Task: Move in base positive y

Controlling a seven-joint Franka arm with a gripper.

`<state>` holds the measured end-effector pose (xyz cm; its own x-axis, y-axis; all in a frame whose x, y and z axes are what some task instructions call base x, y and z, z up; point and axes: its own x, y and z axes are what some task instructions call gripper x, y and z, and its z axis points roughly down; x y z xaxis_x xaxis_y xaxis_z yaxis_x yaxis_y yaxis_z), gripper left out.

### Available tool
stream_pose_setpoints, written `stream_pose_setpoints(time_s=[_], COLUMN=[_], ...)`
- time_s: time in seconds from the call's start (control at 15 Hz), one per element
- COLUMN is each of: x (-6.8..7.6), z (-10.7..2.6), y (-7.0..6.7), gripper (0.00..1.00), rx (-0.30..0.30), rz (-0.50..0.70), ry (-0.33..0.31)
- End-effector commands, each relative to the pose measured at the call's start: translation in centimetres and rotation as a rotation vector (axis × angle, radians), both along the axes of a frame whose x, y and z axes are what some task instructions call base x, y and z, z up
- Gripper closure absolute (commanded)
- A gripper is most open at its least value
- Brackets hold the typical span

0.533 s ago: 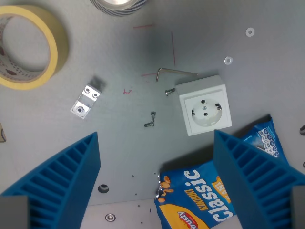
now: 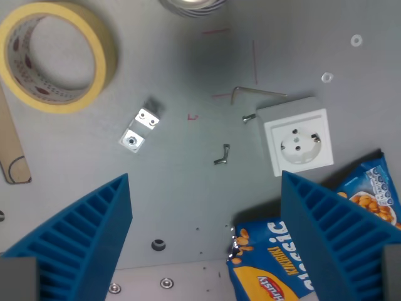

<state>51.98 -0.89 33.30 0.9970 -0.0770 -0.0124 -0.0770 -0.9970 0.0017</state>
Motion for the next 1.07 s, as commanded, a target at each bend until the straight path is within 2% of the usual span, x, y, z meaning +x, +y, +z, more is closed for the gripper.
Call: stream_pose_setpoints(time_s=[0.07,1.07], x=[-0.4,-0.9], z=[0.2,0.2], y=[1.2,8.8], gripper=[0.0,0.0], rx=[-0.003,-0.003], rz=[-0.009,-0.009], ry=[-0.005,-0.005])
